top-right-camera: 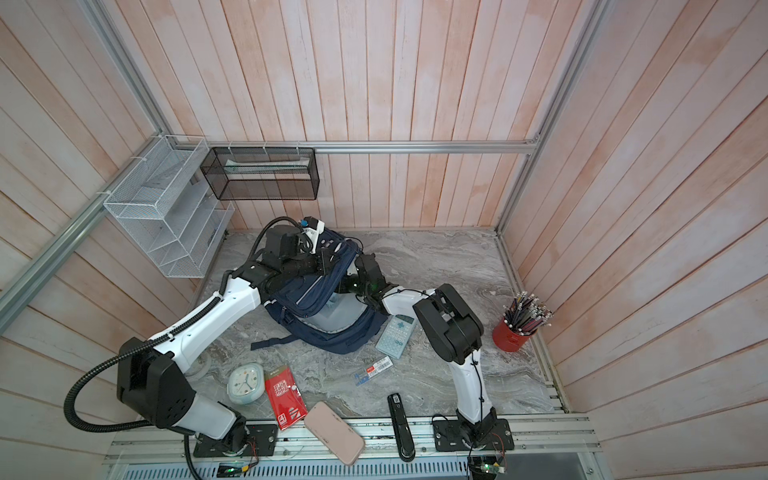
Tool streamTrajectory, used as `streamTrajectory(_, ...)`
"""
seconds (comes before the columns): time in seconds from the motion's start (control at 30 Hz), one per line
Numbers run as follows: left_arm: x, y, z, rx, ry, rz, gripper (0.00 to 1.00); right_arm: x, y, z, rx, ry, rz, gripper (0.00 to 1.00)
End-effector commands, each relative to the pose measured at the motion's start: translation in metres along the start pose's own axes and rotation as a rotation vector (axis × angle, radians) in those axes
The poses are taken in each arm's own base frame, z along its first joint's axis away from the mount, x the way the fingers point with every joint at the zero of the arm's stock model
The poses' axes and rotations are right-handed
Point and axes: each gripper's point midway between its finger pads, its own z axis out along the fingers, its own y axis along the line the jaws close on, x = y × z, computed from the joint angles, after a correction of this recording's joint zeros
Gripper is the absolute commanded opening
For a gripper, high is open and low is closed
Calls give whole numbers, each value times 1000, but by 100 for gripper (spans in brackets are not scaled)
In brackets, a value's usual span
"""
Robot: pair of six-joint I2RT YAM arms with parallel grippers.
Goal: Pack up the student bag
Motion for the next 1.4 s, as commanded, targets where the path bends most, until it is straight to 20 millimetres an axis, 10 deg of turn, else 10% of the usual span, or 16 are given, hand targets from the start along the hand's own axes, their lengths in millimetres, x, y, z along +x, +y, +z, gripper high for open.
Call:
streamTrajectory(0.0, -7, -9, -10, 76, -57, -39, 0, -28, 7, -3, -8, -131, 71, 39)
streamTrajectory(0.13, 5, 26, -3, 25, -61, -81, 0, -8, -2, -52, 111, -131, 58, 98)
streamTrajectory(0.47, 41, 46, 31, 20, 20, -128, 0, 55, -22, -196, 472, -39, -61, 98)
streamTrajectory(0.63, 56, 45, 35, 18, 36, -118, 0, 119, -32, -225, 332, 196, 107, 96)
streamTrajectory(1.1, 67, 38, 38, -42, 68, -106, 0, 228, -50, -243, 679, 516, 118, 70)
streamTrajectory(1.37, 79, 34, 38, -13, 86, -129, 0, 216, -44, -207, 650, 491, 38, 71)
